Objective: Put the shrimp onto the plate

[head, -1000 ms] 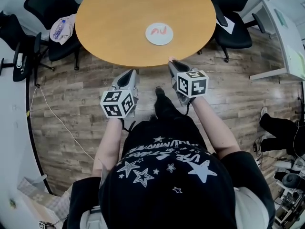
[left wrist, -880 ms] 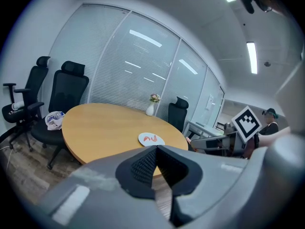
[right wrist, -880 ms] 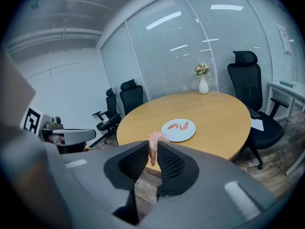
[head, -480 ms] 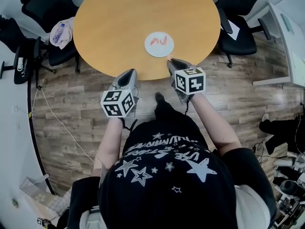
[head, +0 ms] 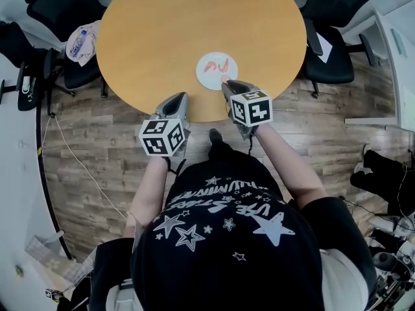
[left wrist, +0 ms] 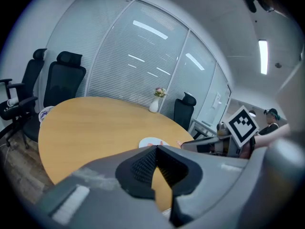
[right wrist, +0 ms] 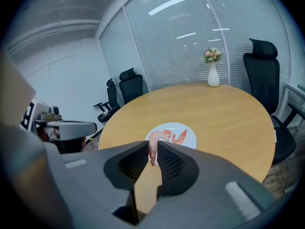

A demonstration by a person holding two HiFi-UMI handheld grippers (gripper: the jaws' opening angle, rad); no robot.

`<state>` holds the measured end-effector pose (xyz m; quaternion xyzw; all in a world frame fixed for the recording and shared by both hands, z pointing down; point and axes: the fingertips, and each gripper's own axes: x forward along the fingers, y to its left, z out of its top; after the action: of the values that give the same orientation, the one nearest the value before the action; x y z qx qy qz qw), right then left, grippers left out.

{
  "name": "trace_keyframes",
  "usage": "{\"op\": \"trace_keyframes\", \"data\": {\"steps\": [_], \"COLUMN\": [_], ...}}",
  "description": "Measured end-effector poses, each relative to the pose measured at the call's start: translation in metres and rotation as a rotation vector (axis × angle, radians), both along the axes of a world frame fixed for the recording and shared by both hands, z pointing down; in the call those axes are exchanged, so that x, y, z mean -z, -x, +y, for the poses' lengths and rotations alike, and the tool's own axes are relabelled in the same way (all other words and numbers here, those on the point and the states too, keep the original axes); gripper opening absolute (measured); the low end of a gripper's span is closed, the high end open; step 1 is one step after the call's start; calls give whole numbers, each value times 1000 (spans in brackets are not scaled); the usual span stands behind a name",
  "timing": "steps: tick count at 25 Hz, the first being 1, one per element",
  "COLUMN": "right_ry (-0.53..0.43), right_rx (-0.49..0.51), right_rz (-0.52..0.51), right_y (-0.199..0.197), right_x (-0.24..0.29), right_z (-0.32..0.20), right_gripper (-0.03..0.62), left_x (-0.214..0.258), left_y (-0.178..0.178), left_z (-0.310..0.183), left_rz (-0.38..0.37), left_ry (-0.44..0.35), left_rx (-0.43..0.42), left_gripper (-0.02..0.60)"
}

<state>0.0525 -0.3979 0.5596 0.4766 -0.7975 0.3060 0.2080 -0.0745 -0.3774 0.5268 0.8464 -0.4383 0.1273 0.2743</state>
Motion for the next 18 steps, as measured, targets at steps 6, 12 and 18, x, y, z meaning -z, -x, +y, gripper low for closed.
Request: {"op": "trace_keyframes", "data": {"steps": [6, 12, 18], "right_ry": [35, 84, 130], "right_rx": [58, 99, 150], "right_rz": [15, 35, 67], "right_y": [6, 12, 21], "right_x": [-18, -38, -57], "right_z": [-21, -36, -39], "right_gripper": [58, 58, 58], "left_x": [-12, -22, -30], "left_y": [2, 7, 7], "left_z": [-19, -35, -43], "left_rz": [-10, -16, -14], "left_ry": [28, 51, 72], "left_rx": [33, 60, 73], "left_gripper": [2, 2, 2]}}
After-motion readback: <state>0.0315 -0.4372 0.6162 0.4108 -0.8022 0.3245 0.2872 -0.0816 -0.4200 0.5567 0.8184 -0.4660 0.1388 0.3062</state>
